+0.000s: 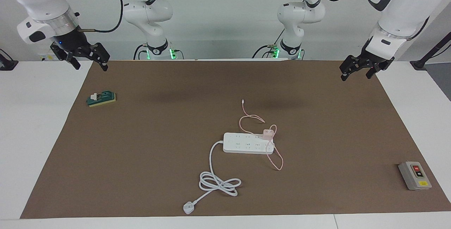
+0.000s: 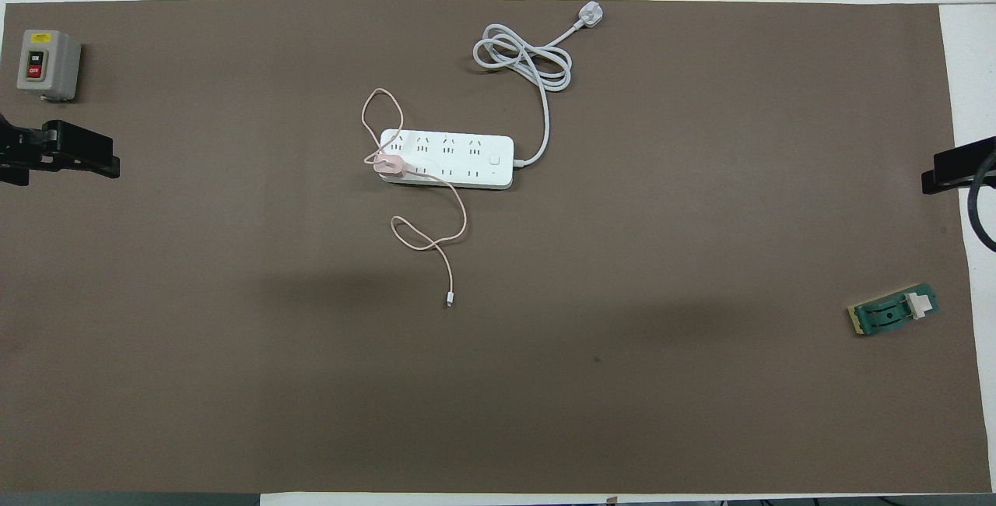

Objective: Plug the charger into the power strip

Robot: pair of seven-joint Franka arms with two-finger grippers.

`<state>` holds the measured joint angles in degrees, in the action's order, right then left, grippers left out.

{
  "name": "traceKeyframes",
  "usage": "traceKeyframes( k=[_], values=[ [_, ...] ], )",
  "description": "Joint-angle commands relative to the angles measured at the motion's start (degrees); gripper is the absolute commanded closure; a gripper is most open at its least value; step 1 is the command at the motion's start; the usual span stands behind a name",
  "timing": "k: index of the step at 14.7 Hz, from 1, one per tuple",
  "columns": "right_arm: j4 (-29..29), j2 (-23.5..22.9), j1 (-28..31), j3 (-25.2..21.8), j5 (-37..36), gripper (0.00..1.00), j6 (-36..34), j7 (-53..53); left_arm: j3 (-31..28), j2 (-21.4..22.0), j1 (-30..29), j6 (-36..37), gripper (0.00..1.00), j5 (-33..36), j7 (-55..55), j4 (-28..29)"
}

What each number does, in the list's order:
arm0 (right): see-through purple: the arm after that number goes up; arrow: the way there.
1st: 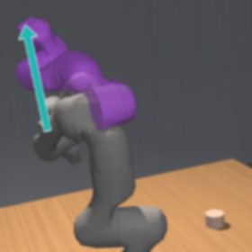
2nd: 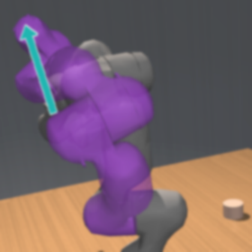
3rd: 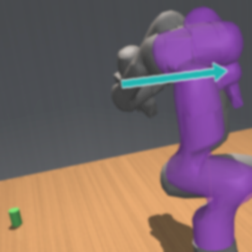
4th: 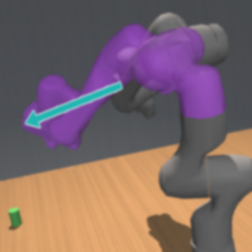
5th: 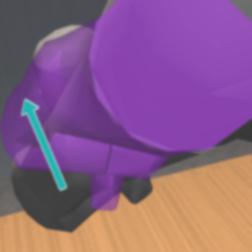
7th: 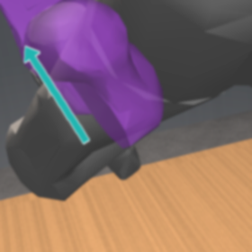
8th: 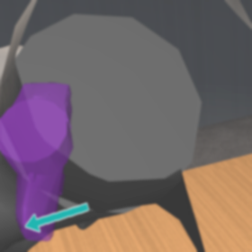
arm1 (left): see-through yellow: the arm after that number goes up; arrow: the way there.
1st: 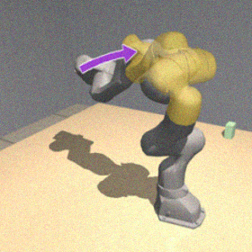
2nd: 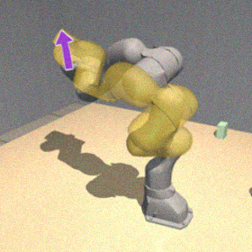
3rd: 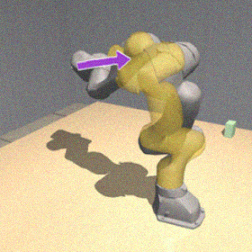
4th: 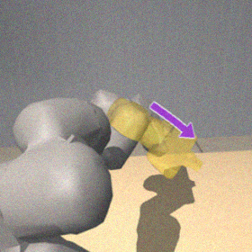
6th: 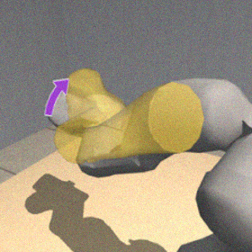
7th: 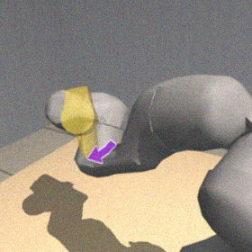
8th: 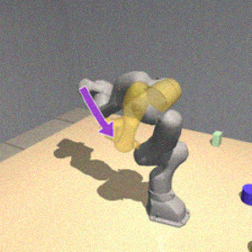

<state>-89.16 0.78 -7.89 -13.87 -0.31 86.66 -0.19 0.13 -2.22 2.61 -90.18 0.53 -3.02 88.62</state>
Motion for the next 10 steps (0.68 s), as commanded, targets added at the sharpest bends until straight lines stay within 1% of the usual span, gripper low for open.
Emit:
traceKeyframes(
  k=[1, 10],
  values=[
    [0.0, 0.5, 0.4, 0.3, 1.0, 0.0, -1.1, 0.7, -0.3, 1.4, 0.2, -0.3, 0.0, -0.4, 0.4, 1.6],
    [-0.1, 0.5, 0.5, 0.3, 1.0, 0.0, -1.0, 0.4, -0.3, 1.3, 0.1, -1.0, 0.0, -0.4, 0.4, 1.5]
  ],
)
